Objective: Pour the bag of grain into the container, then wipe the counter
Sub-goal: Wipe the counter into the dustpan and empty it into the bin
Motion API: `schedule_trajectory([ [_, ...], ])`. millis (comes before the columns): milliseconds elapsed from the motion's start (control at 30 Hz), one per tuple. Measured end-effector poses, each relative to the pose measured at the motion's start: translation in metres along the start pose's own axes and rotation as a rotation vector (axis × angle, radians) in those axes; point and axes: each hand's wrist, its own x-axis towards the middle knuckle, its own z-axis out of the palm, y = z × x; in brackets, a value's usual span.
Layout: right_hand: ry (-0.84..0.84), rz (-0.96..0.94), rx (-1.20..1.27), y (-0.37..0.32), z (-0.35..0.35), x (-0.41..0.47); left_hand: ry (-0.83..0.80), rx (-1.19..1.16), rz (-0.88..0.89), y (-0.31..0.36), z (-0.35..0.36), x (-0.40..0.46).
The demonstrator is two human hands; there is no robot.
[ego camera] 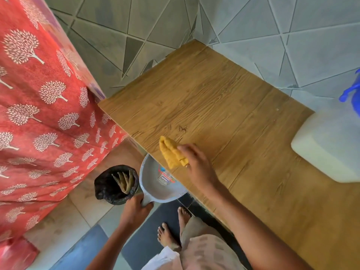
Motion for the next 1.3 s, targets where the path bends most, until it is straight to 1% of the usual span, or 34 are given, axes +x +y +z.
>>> schedule_trajectory([
  [67, 0.097, 0.045, -0.155, 0.033, -0.023, 0.013, -0.026, 0.008, 0.008, 0.000, 0.005, -0.002],
  [100, 0.098, 0.116, -0.237, 0.050, -0.033, 0.018, -0.039, 0.018, 0.009, -0.001, 0.008, -0.004],
  [167, 0.038, 0.283, -0.356, 0.080, -0.043, 0.019, -0.067, 0.001, 0.006, -0.006, 0.014, -0.007],
  [200, 0.007, 0.343, -0.373, 0.087, -0.041, 0.016, -0.071, -0.011, 0.007, -0.007, 0.015, -0.009],
  [233, -0.012, 0.361, -0.379, 0.089, -0.037, 0.012, -0.072, -0.027, 0.012, -0.008, 0.017, -0.010],
  [300, -0.038, 0.278, -0.369, 0.079, -0.021, -0.001, -0.070, -0.036, 0.017, -0.003, 0.018, -0.013],
  [367, -0.076, 0.110, -0.280, 0.058, 0.000, -0.014, -0.050, -0.026, 0.012, 0.001, 0.020, -0.014],
  [400, -0.132, 0.041, -0.215, 0.047, 0.006, -0.022, -0.039, -0.019, 0.001, 0.002, 0.022, -0.014],
  [467, -0.207, -0.055, -0.110, 0.032, 0.011, -0.034, -0.027, -0.015, -0.025, 0.004, 0.025, -0.015],
  [500, -0.210, -0.094, -0.105, 0.032, 0.009, -0.036, -0.026, -0.014, -0.028, 0.006, 0.028, -0.014],
  [567, -0.109, -0.173, -0.189, 0.043, -0.005, -0.031, -0.031, -0.005, -0.029, 0.011, 0.032, -0.013],
  [633, 0.037, -0.172, -0.286, 0.067, -0.026, -0.015, -0.024, -0.002, -0.034, 0.019, 0.036, -0.015],
  [667, 0.095, -0.154, -0.354, 0.085, -0.039, -0.002, -0.022, -0.006, -0.036, 0.022, 0.039, -0.015],
  [733, 0.130, -0.052, -0.488, 0.131, -0.068, 0.031, -0.016, -0.013, -0.037, 0.028, 0.044, -0.013],
  [900, 0.125, 0.269, -0.725, 0.244, -0.138, 0.096, -0.023, 0.003, -0.018, 0.038, 0.049, -0.011],
  [967, 0.107, 0.399, -0.801, 0.282, -0.157, 0.106, -0.016, 0.005, -0.021, 0.038, 0.049, -0.010],
  [1067, 0.068, 0.593, -0.829, 0.325, -0.170, 0.104, -0.011, 0.011, -0.036, 0.034, 0.050, -0.011],
  [1167, 0.033, 0.654, -0.721, 0.329, -0.159, 0.089, -0.003, 0.011, -0.045, 0.036, 0.048, -0.013],
  [1233, 0.079, 0.626, -0.680, 0.308, -0.142, 0.081, 0.001, 0.011, -0.047, 0.039, 0.046, -0.015],
  [1300, 0.089, 0.550, -0.660, 0.272, -0.118, 0.071, 0.007, 0.010, -0.057, 0.037, 0.045, -0.015],
])
